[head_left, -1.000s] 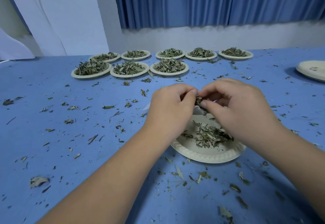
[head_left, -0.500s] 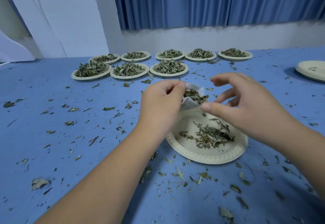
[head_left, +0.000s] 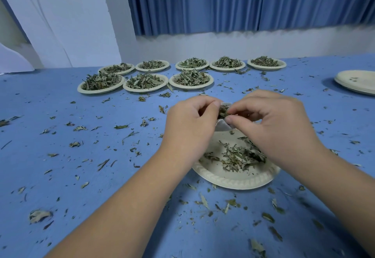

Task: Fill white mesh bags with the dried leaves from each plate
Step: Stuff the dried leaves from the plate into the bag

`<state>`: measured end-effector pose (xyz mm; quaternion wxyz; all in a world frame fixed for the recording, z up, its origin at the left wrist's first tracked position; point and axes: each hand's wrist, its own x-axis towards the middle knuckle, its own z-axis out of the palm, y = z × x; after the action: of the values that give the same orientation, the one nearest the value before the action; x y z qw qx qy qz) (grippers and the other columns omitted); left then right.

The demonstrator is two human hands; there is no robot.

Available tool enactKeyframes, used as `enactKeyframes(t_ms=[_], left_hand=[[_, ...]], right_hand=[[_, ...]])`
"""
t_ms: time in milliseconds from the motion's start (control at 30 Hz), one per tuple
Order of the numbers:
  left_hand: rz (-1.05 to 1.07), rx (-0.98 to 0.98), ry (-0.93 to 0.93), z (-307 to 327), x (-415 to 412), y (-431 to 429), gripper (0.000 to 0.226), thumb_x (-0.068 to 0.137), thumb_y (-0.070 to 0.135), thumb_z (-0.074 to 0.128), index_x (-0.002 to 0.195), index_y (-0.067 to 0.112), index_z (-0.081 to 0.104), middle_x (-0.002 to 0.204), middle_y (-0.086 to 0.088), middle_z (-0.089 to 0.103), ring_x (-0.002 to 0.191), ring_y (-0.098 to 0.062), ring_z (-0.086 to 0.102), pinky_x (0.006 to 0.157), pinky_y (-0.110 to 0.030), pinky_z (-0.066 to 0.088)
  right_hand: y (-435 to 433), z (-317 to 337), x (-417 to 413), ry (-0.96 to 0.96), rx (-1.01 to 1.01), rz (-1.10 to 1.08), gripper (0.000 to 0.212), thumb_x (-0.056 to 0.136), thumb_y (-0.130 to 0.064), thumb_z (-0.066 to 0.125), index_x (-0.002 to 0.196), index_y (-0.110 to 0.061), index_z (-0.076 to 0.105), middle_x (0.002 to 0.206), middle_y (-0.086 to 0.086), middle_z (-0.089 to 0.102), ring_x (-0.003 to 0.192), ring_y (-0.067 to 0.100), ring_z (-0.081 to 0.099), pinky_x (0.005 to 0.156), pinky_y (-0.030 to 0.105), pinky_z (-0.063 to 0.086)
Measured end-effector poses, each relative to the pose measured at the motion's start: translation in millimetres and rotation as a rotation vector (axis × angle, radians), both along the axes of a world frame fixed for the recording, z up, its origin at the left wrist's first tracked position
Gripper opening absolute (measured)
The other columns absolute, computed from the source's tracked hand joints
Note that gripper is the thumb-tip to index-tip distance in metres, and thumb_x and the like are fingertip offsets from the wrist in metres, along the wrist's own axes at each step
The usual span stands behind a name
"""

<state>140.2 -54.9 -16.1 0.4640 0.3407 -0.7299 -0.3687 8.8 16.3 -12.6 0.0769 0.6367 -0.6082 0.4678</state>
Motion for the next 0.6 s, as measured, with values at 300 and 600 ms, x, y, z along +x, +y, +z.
enactKeyframes(t_ms=[300,600], left_hand=[[-0.120,0.113,0.073,1,0,1,0.036,0.094,0.017,0.058,0.065,0.032,0.072,0.052,0.015,0.058,0.042,0.002,0.044,0.044,-0.012,0.033],[-0.075,0.189,0.238,6,4,-3,0.026,0.094,0.016,0.059,0.076,0.026,0.074,0.053,0.017,0.056,0.052,-0.004,0.050,0.056,-0.024,0.043]], right_hand=[[-6,-2,5,0.217,-0.041,-0.026,0.008,0.078,-0.007,0.076,0.082,-0.014,0.076,0.072,-0.002,0.066,0.064,0.009,0.055,0.064,0.021,0.044],[5,11,-9,0.372,0.036,0.147,0.041,0.080,0.013,0.059,0.111,-0.011,0.071,0.110,-0.003,0.070,0.099,0.014,0.064,0.084,0.017,0.047]])
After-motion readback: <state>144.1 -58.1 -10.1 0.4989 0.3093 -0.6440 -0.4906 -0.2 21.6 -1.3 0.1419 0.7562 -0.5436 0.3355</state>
